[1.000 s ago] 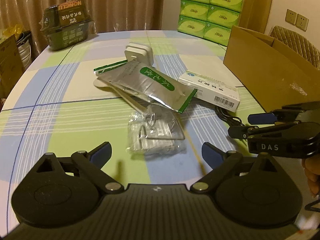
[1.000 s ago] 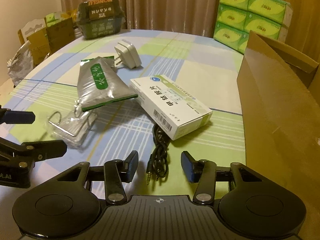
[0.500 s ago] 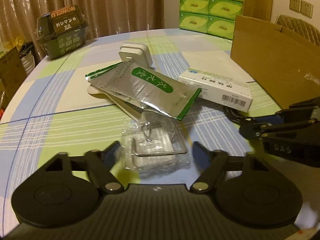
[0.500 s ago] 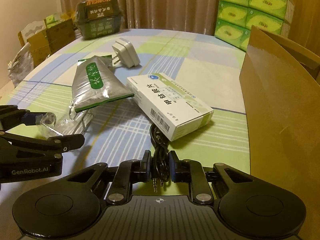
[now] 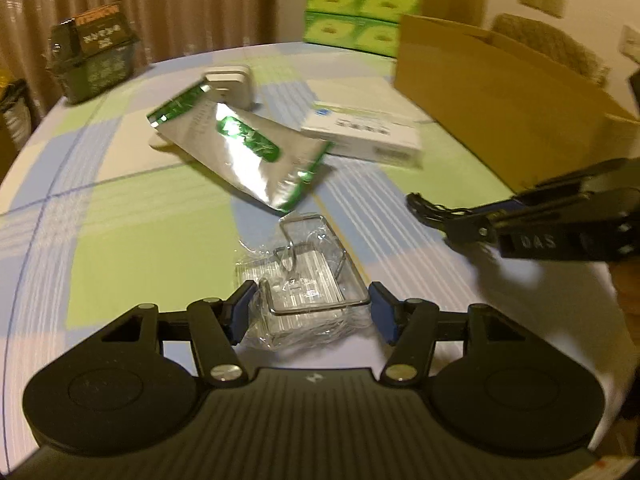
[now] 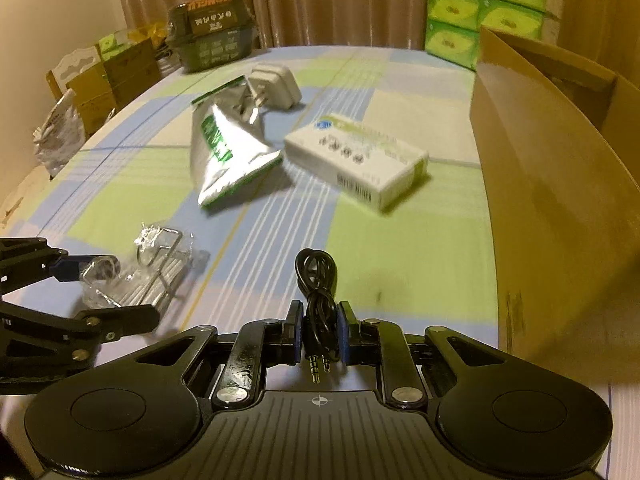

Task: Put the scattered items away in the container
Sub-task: 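Close the left tool on the wrapped wire rack while the right tool grasps the black cable, then carry the wire rack in the left tool while the right tool carries the cable to the box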

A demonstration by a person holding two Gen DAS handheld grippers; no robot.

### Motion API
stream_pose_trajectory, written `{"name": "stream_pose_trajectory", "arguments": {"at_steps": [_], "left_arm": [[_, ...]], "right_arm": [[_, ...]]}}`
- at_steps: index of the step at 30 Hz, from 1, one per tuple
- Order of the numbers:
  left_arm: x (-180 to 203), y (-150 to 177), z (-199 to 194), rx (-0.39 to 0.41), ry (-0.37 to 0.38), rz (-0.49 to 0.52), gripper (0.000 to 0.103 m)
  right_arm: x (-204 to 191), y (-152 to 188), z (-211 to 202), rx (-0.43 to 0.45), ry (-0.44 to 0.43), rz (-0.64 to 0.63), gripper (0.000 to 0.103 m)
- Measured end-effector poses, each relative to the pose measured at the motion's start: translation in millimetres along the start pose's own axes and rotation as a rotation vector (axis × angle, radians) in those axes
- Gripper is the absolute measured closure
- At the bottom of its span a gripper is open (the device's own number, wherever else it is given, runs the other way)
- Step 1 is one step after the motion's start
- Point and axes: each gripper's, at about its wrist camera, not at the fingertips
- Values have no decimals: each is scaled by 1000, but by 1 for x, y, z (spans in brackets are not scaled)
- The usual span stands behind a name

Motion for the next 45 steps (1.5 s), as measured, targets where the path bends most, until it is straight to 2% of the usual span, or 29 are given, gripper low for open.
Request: {"name": "stream_pose_trajectory", "arguments": {"at_steps": [3,7,11,12,14,19,24,25,29,41,43,44,45], "left_arm": [[4,15,-15,-5,24,28,46],[7,30,-29,-10,-5,13,41],[14,35,-37,-3,-47,9,36],[16,35,-38,-1,-62,9,34],[20,35,-38,-1,-84,15,33],[34,36,-39,2,-198,31,29],[44,35,-31,-17,-234,46,32],[44,36,-29,-22,-236,43,38],[36,38,-29,-24,-205,30,49],[24,43,-35,-12,-144,22,51],[24,43,-35,-12,-141,21,51],[24,43,-35,-12,-139,20,51],[24,43,-36,-12,-137,18,51]], "right_arm": [[-1,13,-9,4,-1,6,88],[-3,18,-14,3,21,0,85],[-5,17,-16,27,33,-25,58],[-5,17,-16,32,31,-32,57],[-7,16,-14,29,28,-47,57],[-6,14,-8,25,28,-57,57],[-3,13,-6,23,28,-52,57],[-3,13,-6,24,26,-52,57],[-4,14,-4,21,15,-66,57],[-14,14,2,16,13,-117,58],[-16,14,2,16,17,-136,60],[-18,14,2,13,12,-143,66],[-19,14,3,10,4,-148,76]]}}
Point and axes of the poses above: each gripper's, at about its wrist camera, not at the fingertips, and z roughly the way its jaws point, x to its right, y to its underside, and after that the axes turned 4 degrees about z, right-handed
